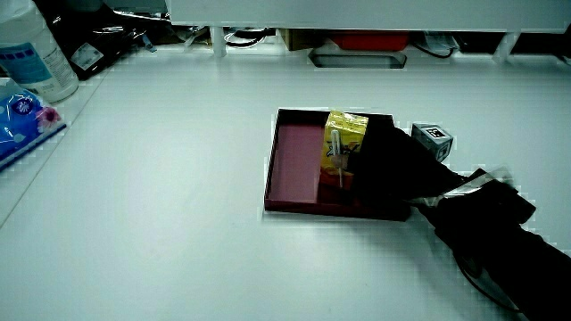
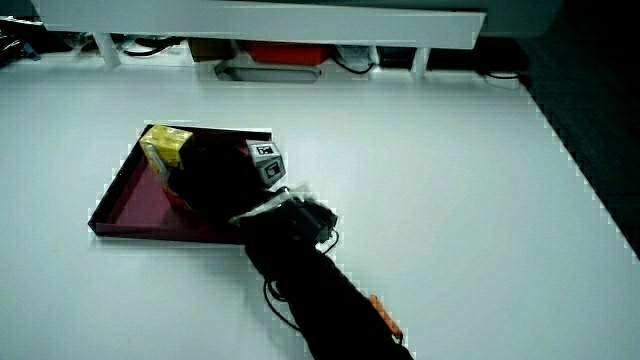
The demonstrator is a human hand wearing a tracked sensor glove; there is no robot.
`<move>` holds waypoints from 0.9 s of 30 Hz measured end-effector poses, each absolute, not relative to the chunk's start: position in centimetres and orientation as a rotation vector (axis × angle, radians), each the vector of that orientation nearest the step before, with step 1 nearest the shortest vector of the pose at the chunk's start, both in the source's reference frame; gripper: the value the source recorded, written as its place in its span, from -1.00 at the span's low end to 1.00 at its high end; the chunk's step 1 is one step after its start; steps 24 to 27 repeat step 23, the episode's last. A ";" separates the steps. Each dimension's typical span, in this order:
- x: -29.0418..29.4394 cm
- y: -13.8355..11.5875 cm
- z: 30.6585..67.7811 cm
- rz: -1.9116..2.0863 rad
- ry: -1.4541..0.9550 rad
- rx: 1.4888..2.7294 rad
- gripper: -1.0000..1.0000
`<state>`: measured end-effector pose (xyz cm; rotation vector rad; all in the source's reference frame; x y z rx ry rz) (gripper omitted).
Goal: Place ice redtea
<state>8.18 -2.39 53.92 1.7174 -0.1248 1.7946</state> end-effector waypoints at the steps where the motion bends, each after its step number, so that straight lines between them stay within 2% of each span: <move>1: 8.3 -2.3 53.5 1.783 -0.128 1.736 -0.70; 5: 9.0 -2.2 51.7 1.776 -0.214 1.709 -0.83; 10: 10.7 -2.0 48.9 1.659 -0.251 1.738 -1.00; 15: 13.1 -1.5 46.7 1.619 -0.257 1.741 -1.00; 19: 15.1 -0.9 44.3 1.524 -0.194 1.789 -1.00; 22: 16.8 -0.6 44.0 1.528 -0.302 1.826 -1.00; 27: 17.1 -0.5 43.2 1.526 -0.291 1.811 -1.00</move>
